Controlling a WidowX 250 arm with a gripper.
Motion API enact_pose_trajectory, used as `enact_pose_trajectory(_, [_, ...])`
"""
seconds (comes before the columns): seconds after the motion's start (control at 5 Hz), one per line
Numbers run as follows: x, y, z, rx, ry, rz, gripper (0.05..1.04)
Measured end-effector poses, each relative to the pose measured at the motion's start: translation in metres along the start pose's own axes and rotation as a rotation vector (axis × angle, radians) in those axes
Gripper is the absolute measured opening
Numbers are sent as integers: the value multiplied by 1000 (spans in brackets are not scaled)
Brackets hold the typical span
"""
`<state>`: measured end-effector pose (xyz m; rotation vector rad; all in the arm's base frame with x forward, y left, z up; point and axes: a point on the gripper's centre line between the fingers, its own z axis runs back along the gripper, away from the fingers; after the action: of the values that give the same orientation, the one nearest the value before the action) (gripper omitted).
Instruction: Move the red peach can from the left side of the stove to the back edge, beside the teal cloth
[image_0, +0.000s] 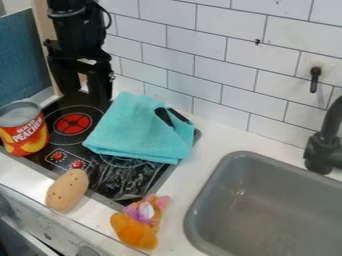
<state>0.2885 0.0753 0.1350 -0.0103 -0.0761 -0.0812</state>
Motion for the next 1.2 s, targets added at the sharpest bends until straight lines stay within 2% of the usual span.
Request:
enact_pose_trajectory(0.2, [-3,-1,-9,-12,32,1,1000])
enact_pose_trajectory(0.4, [-25,8,-17,-38,64,41,1000])
enact_pose_trajectory(0.6, [-49,18,-10,9,74,77,1000])
enact_pose_trajectory(0.8, [-72,27,-16,7,136,108,1000])
enact_pose_trajectory(1.0, [-88,31,-17,-20,190,155,1000])
enact_pose_trajectory(1.2, [-99,43,-18,-1,272,205,1000])
